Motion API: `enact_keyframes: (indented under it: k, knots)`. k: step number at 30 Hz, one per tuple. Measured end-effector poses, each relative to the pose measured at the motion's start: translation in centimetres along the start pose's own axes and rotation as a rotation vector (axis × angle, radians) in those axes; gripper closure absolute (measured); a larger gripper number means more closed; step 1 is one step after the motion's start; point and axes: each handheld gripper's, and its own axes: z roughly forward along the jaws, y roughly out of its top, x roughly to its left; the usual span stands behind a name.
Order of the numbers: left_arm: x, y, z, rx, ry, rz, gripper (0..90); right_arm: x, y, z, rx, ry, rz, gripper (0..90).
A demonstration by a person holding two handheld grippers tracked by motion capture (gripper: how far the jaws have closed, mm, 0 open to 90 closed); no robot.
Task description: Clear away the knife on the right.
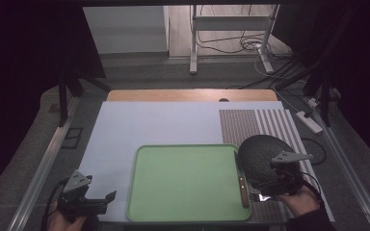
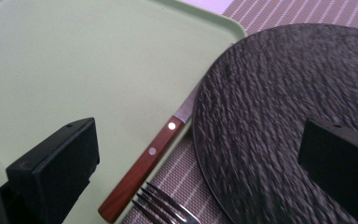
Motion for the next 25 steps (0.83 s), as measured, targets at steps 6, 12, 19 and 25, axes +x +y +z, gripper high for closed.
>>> enact_keyframes:
  k: [6,12,19,25]
  knots:
    - [0.0,0.0,0.0,-0.001,-0.003,-0.003,2.2,-0.3,-1.0,-1.1,-0.021,-0.017,0.024,0.0]
    - [0.1,0.0,0.0,-0.001,-0.006,-0.005,1.9,-0.5,-1.9,-1.9,-0.035,-0.042,0.047,0.0]
    - [0.1,-0.1,-0.1,-0.002,-0.009,-0.011,1.7,-0.6,-2.9,-3.0,-0.064,-0.066,0.082,0.0]
    - [0.1,0.0,0.0,-0.002,-0.01,-0.011,1.7,-0.6,-3.1,-3.2,-0.067,-0.065,0.088,0.0]
